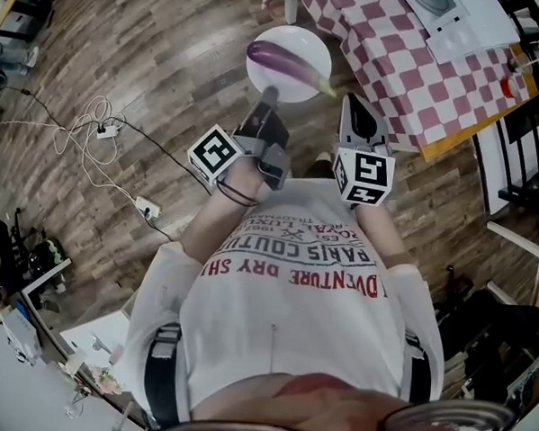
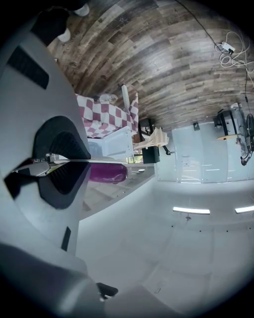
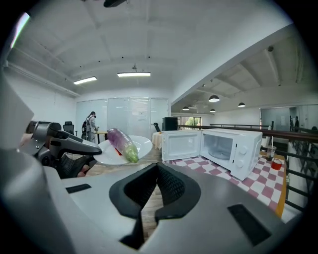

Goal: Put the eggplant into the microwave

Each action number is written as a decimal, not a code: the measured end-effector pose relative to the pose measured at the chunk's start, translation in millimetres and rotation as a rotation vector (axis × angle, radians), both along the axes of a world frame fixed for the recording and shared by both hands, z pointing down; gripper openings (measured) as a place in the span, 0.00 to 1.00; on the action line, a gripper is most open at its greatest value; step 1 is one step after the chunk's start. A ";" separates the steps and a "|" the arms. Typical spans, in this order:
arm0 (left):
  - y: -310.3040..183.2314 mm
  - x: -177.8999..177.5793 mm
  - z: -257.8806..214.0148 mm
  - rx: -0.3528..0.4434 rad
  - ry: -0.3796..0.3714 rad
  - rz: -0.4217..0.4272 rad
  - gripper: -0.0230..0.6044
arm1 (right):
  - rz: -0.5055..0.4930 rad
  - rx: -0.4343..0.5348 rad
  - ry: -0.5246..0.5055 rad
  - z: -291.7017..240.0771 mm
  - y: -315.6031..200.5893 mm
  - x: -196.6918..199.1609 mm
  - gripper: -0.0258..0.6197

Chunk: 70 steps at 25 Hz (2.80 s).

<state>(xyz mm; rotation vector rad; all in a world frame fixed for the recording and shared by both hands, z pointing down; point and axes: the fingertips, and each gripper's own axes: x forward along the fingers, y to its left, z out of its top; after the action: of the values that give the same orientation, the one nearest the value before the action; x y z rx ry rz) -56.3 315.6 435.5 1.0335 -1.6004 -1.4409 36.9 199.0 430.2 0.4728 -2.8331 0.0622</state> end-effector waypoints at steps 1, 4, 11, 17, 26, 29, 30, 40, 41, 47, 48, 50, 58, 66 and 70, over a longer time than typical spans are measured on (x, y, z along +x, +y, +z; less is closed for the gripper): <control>-1.2 -5.4 3.2 -0.007 0.001 0.002 0.10 | 0.008 -0.002 0.003 2.1 -2.7 -4.9 0.08; -10.6 -20.4 7.2 0.008 0.014 0.002 0.10 | 0.016 -0.006 0.008 7.4 -11.4 -19.3 0.08; -54.0 -61.7 9.9 -0.005 0.024 0.010 0.10 | 0.028 -0.017 0.007 15.9 -60.2 -60.3 0.08; -122.7 -106.6 7.3 -0.040 0.005 0.043 0.10 | 0.068 -0.037 -0.010 14.8 -128.5 -101.6 0.08; -262.2 -136.9 -1.4 -0.014 0.008 0.188 0.10 | 0.172 -0.049 -0.026 13.1 -250.1 -132.2 0.08; -298.3 -138.9 1.7 -0.016 0.011 0.238 0.10 | 0.220 -0.057 -0.020 18.1 -279.8 -127.5 0.08; -308.3 -138.7 3.6 -0.021 0.010 0.253 0.10 | 0.237 -0.059 -0.018 19.1 -288.4 -125.1 0.08; -388.7 -141.0 17.6 -0.089 0.025 0.431 0.10 | 0.432 -0.084 0.004 24.0 -343.2 -103.0 0.08; -397.3 -141.8 19.0 -0.093 0.026 0.452 0.10 | 0.454 -0.086 0.006 25.5 -347.9 -101.6 0.08; -444.2 -152.8 28.5 -0.119 0.034 0.578 0.10 | 0.594 -0.100 0.026 31.6 -373.4 -98.1 0.08; -450.6 -156.5 31.0 -0.126 0.035 0.597 0.10 | 0.617 -0.105 0.028 32.8 -376.5 -99.1 0.08; -462.1 -164.6 35.8 -0.138 0.034 0.635 0.10 | 0.659 -0.111 0.029 34.9 -381.9 -103.6 0.08; -502.8 -178.1 47.8 -0.153 0.035 0.781 0.10 | 0.787 -0.088 0.015 32.9 -406.2 -120.9 0.08; -526.1 -173.9 74.5 -0.199 0.072 0.849 0.10 | 0.813 -0.066 0.023 37.8 -414.8 -130.6 0.08; -541.6 -176.1 94.3 -0.209 0.051 0.839 0.10 | 0.815 -0.062 0.020 44.4 -420.5 -132.8 0.08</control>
<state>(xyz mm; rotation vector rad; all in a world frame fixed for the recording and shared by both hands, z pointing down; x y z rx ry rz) -232.4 -225.9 529.7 1.3053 -1.0348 -0.7052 -95.9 -221.5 474.6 1.5494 -2.4135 0.2931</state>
